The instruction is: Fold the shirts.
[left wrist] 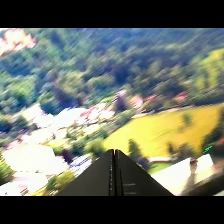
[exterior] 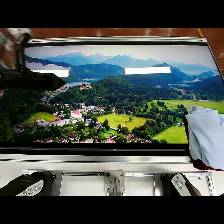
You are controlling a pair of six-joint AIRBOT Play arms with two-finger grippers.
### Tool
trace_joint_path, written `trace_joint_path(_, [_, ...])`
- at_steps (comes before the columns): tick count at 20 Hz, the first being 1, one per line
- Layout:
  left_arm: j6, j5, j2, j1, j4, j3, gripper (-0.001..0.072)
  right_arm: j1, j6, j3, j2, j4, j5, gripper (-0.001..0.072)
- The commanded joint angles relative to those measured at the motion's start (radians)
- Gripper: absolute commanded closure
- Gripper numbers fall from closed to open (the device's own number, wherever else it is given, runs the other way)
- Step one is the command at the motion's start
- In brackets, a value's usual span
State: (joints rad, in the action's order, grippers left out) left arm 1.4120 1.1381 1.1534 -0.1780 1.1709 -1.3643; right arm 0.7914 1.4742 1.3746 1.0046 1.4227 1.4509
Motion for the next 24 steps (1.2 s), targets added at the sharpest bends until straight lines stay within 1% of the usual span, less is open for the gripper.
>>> trace_joint_path(1, [0.19, 0.215, 0.135, -0.178, 0.431, -0.086, 0.0501, -0.272, -0.02, 0.017, 0.025, 0.068, 0.096, 0.0021])
trace_joint_path(2, [0.19, 0.304, 0.192, -0.203, 0.433, -0.129, 0.013, -0.363, -0.016, 0.0, 0.041, 0.083, 0.12, 0.002])
trace_joint_path(3, [0.189, 0.344, 0.235, -0.221, 0.434, -0.166, 0.0002, -0.432, -0.005, -0.013, 0.057, 0.077, 0.124, 0.002])
trace_joint_path(5, [0.186, 0.34, 0.258, -0.234, 0.433, -0.202, 0.0003, -0.538, 0.038, -0.017, 0.092, 0.079, 0.119, 0.002])
trace_joint_path(10, [0.187, 0.33, 0.246, -0.226, 0.434, -0.212, 0.0002, -0.658, 0.044, -0.017, 0.112, 0.074, 0.093, 0.002])
trace_joint_path(14, [0.187, 0.272, 0.251, -0.228, 0.433, -0.212, 0.0003, -0.674, 0.043, -0.017, 0.112, 0.069, 0.093, 0.002])
trace_joint_path(24, [0.187, 0.286, 0.251, -0.228, 0.422, -0.212, 0.0002, -0.674, 0.043, -0.017, 0.112, 0.069, 0.093, 0.002])
